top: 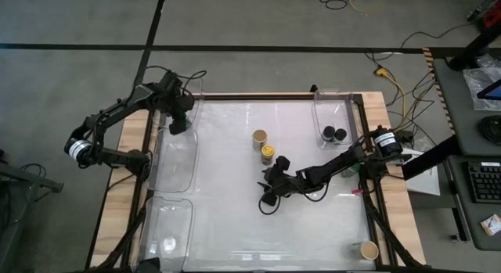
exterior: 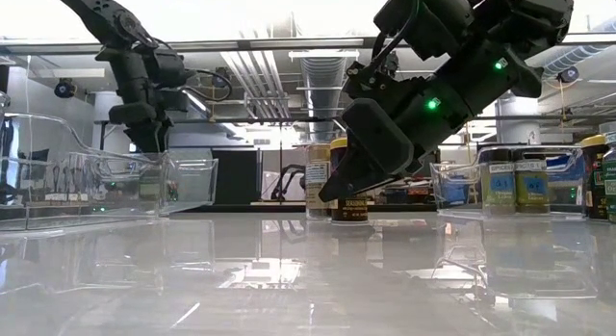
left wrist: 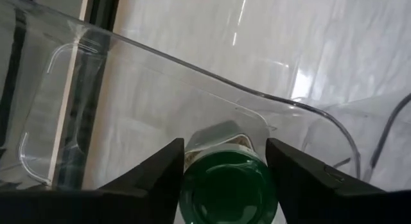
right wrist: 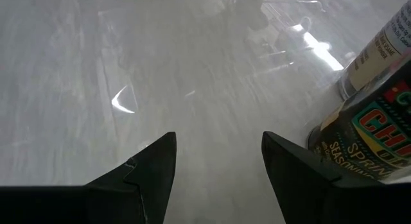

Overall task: Sort spices by type
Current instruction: Move the bottom green spice bottle to the center of the table, then put the green spice bottle into the top left transparent bin

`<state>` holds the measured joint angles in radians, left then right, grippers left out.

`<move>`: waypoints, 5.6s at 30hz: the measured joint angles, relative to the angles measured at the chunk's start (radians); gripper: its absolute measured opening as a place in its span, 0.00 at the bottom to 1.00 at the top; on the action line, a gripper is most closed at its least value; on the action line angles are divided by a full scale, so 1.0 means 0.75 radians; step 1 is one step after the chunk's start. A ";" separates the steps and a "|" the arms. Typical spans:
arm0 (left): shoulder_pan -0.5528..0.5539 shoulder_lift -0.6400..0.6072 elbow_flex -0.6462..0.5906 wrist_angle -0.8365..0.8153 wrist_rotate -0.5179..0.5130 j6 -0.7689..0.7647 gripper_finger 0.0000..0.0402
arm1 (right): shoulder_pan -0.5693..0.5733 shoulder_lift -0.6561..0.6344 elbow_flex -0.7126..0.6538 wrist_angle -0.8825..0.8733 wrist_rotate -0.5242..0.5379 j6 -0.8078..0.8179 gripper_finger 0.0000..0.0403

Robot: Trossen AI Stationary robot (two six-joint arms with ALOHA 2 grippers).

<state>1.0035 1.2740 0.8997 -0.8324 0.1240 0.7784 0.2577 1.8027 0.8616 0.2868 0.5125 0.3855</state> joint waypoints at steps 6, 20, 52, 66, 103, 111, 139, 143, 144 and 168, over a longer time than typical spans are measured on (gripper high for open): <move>0.000 -0.001 0.000 -0.002 0.001 -0.003 0.45 | 0.000 0.000 0.000 0.000 0.000 0.001 0.54; -0.002 -0.079 0.000 -0.008 -0.002 -0.095 0.61 | 0.000 0.000 0.000 0.000 0.000 -0.004 0.54; 0.045 0.155 0.270 -0.097 -0.350 -0.450 0.03 | -0.004 0.000 0.000 0.002 0.004 -0.026 0.54; 0.040 0.251 0.300 -0.183 -0.289 -0.508 0.00 | -0.004 0.000 0.000 0.002 0.004 -0.027 0.54; -0.048 0.219 0.238 -0.206 -0.221 -0.552 0.00 | -0.004 0.000 0.000 0.002 0.004 -0.029 0.54; -0.079 0.219 0.238 -0.209 -0.141 -0.553 0.00 | -0.004 0.000 0.000 0.002 0.004 -0.042 0.54; -0.108 0.051 0.374 -0.065 -0.117 -0.544 0.00 | -0.004 -0.128 -0.001 -0.103 0.079 -0.105 0.54; -0.179 -0.078 0.428 -0.026 -0.041 -0.624 0.00 | -0.003 -0.297 -0.001 -0.292 0.146 -0.131 0.54; -0.209 -0.106 0.435 -0.018 -0.007 -0.654 0.00 | -0.001 -0.344 -0.001 -0.346 0.156 -0.130 0.54; -1.343 0.119 0.413 0.691 -0.039 -0.865 0.00 | 0.035 -0.899 0.448 -2.415 -0.415 0.761 0.54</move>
<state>-0.0038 1.3630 1.2095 -0.3142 0.0947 0.1295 0.2836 1.1281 1.1979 -1.5248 0.2016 0.9559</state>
